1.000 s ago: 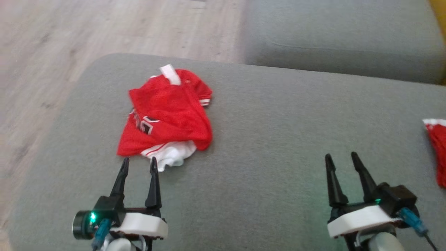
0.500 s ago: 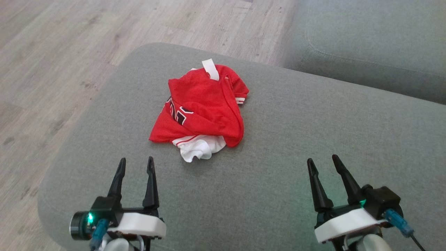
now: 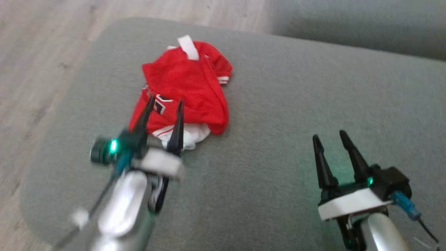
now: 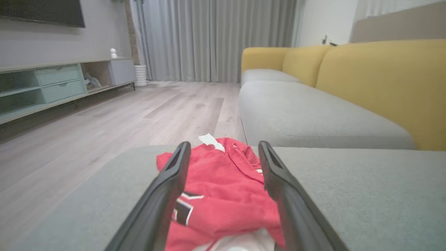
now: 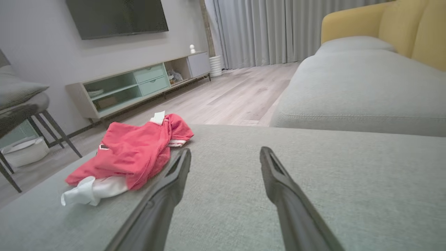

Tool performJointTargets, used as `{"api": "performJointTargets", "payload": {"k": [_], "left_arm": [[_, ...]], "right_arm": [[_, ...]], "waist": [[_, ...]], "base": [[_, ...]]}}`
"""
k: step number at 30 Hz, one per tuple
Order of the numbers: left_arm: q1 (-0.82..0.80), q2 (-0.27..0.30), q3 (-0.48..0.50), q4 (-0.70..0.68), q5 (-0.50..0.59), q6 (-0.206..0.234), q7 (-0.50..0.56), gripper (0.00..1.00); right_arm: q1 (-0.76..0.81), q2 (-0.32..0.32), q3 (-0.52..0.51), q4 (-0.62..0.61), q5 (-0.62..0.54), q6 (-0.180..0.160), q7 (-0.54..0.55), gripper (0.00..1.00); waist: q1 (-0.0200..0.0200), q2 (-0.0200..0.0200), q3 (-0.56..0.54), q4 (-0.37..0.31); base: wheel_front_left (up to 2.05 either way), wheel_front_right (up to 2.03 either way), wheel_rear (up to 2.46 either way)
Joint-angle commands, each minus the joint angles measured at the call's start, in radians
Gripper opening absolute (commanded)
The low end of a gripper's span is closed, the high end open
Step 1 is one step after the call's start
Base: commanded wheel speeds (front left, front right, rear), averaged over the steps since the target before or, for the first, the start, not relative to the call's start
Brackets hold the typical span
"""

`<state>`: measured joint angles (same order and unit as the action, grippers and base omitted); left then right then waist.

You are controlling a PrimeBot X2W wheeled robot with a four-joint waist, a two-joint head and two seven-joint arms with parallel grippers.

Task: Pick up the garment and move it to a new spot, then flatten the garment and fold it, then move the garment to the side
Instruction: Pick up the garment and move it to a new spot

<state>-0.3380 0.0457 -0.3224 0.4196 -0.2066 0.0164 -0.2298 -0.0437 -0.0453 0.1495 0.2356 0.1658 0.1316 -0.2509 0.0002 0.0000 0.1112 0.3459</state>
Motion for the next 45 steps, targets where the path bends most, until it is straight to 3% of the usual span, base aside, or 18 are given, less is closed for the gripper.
{"api": "performJointTargets", "payload": {"k": [1, 7, 11, 18, 24, 25, 26, 37, 45], "left_arm": [[-0.130, 0.005, 0.009, 0.025, 0.009, -0.012, 0.050, 1.00], [-0.341, 0.015, 0.000, 0.223, 0.006, -0.040, 0.211, 1.00], [-0.420, 0.025, 0.005, 0.339, -0.004, -0.046, 0.264, 1.00], [-0.485, 0.055, 0.035, 0.484, -0.008, 0.007, 0.255, 1.00], [-0.526, 0.070, 0.054, 0.580, -0.026, 0.020, 0.199, 1.00], [-0.531, 0.069, 0.057, 0.593, -0.029, 0.021, 0.191, 0.83], [-0.536, 0.069, 0.058, 0.606, -0.032, 0.022, 0.183, 0.00], [-0.552, 0.064, 0.048, 0.600, -0.043, -0.015, 0.001, 0.00], [-0.552, 0.070, 0.012, 0.319, -0.028, -0.077, -0.029, 0.00]], "right_arm": [[-0.054, -0.005, 0.021, -0.044, -0.003, -0.001, -0.011, 1.00], [-0.093, -0.005, 0.049, -0.069, 0.010, -0.001, -0.011, 1.00], [-0.111, -0.005, 0.055, -0.073, 0.022, -0.001, -0.011, 1.00], [-0.121, -0.005, 0.064, -0.076, 0.032, -0.001, -0.011, 1.00], [-0.121, -0.005, 0.069, -0.072, 0.035, -0.001, -0.011, 1.00], [-0.120, -0.005, 0.069, -0.071, 0.035, -0.001, -0.011, 1.00], [-0.118, -0.005, 0.069, -0.070, 0.035, -0.001, -0.011, 1.00], [-0.096, -0.005, 0.054, -0.043, 0.043, -0.001, -0.011, 1.00], [-0.070, -0.005, 0.040, -0.031, 0.071, -0.001, -0.011, 1.00]], "waist": [[-0.0002, 0.0000, 0.075, -0.072], [-0.0002, 0.0000, 0.161, -0.172], [-0.0002, 0.0000, 0.196, -0.224], [-0.0002, 0.0000, 0.221, -0.275], [-0.0002, 0.0000, 0.229, -0.301], [-0.0002, 0.0000, 0.228, -0.303], [-0.0002, 0.0000, 0.227, -0.303], [-0.0002, 0.0000, 0.151, -0.290], [-0.0002, 0.0000, 0.053, -0.272]], "base": [[0.00, 0.00, 0.00], [0.00, 0.00, 0.00], [0.00, 0.00, 0.00], [0.00, 0.00, 0.00], [0.00, 0.00, 0.00], [0.00, 0.00, 0.00], [0.00, 0.00, 0.00], [0.00, 0.00, 0.00], [0.00, 0.00, 0.00]]}}
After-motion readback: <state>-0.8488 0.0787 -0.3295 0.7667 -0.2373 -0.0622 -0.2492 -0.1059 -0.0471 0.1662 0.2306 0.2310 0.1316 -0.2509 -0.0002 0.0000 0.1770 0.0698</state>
